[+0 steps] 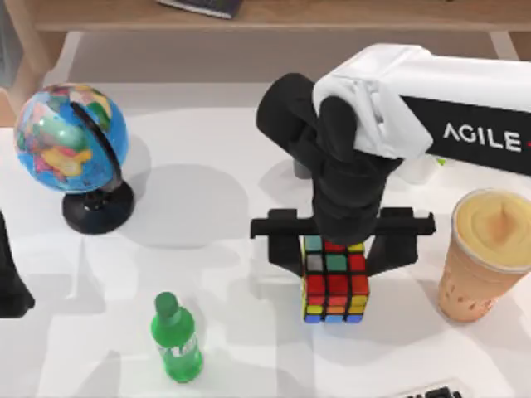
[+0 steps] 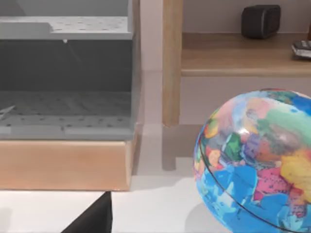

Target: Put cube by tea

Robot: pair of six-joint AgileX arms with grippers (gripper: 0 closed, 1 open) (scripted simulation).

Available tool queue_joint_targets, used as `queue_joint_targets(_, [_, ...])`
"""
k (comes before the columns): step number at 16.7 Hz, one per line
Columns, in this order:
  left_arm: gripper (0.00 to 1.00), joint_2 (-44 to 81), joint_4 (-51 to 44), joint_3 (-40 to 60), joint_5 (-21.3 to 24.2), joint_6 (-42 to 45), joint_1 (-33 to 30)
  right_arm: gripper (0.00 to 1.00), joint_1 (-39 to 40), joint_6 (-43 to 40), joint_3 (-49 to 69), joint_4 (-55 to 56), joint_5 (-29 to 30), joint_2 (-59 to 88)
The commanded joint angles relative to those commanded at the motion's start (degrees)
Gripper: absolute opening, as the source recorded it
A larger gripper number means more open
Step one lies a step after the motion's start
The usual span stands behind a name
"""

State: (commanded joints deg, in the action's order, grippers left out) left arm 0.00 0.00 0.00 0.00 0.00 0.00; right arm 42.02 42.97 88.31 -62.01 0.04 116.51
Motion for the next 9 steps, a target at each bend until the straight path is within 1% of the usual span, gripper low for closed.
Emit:
queue_joint_targets(3, [1.0, 0.0, 0.0, 0.0, 0.0, 0.0, 0.0, 0.98, 0.0, 0.0, 0.0, 0.0, 0.0, 0.0])
queue_joint_targets(4, [1.0, 0.0, 0.0, 0.0, 0.0, 0.0, 0.0, 1.0, 0.0, 0.0, 0.0, 0.0, 0.0, 0.0])
queue_joint_targets(9, [1.0, 0.0, 0.0, 0.0, 0.0, 0.0, 0.0, 1.0, 0.0, 0.0, 0.0, 0.0, 0.0, 0.0])
